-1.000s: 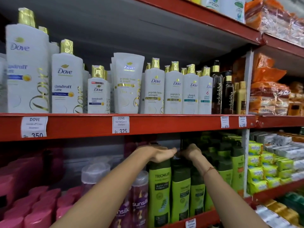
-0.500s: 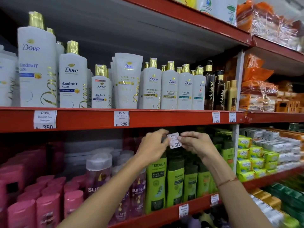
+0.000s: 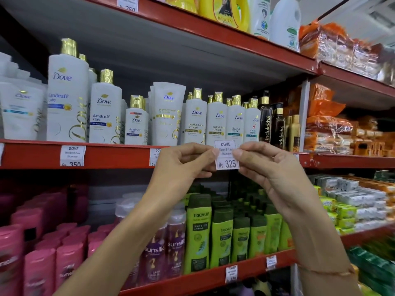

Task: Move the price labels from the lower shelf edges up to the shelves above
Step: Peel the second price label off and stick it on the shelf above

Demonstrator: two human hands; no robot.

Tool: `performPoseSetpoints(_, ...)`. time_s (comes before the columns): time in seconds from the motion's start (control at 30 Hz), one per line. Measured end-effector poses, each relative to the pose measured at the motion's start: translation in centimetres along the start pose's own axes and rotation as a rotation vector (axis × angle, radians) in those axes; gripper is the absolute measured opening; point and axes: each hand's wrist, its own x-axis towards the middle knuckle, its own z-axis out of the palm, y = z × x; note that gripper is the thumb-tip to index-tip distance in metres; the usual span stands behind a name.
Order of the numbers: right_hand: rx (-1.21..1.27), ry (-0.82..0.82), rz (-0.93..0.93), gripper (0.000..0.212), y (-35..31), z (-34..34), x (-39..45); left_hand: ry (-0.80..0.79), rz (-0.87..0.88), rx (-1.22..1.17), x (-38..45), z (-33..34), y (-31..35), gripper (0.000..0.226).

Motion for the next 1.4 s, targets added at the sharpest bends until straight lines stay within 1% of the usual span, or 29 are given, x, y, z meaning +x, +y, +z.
performPoseSetpoints(0.2,0.007,-0.044,-0.070,0.017,-1.6,0.3,-1.0,0.004,0.073,-0.006,-0.9,0.1,1.3,0.012)
performPoseSetpoints(0.5,0.022,-0.041,-0.068,0.016,-0.8,0.0,-0.5,0.000,0.114,0.031,-0.5,-0.2,0.7,0.013)
performPoseSetpoints(0.57,0.012,-0.046,-0.072,0.017,-0.3,-0.2,-0.1,0.002,0.113,0.036,-0.3,-0.2,0.3,0.013)
performPoseSetpoints(0.67,-0.046,-0.038,-0.072,0.022,1.1,-0.7,0.9,0.010,0.103,0.105,0.6,-0.1,-0.9,0.013)
performPoseSetpoints(0.73,-0.075,-0.022,-0.056,0.027,2.4,-1.1,2.1,0.020,0.060,0.134,1.6,0.0,-2.1,0.013)
performPoseSetpoints(0.8,-0.089,0.012,-0.059,0.027,4.0,-1.4,3.6,0.043,0.011,0.149,2.9,0.1,-3.2,0.011)
performPoseSetpoints(0.97,-0.113,0.065,-0.078,0.023,7.5,-2.3,7.3,0.139,0.048,0.362,5.7,0.7,-5.7,0.024)
performPoseSetpoints(1.17,-0.193,0.101,-0.077,0.025,10.8,-3.2,9.1,0.203,0.121,0.610,7.0,1.0,-7.9,0.020)
performPoseSetpoints(1.33,-0.221,0.127,-0.140,0.023,11.0,-3.1,10.1,0.257,0.187,0.787,7.4,1.5,-8.0,0.023)
performPoseSetpoints(1.4,-0.236,0.131,-0.171,0.021,10.8,-3.2,10.4,0.260,0.215,0.809,7.6,1.6,-8.0,0.023)
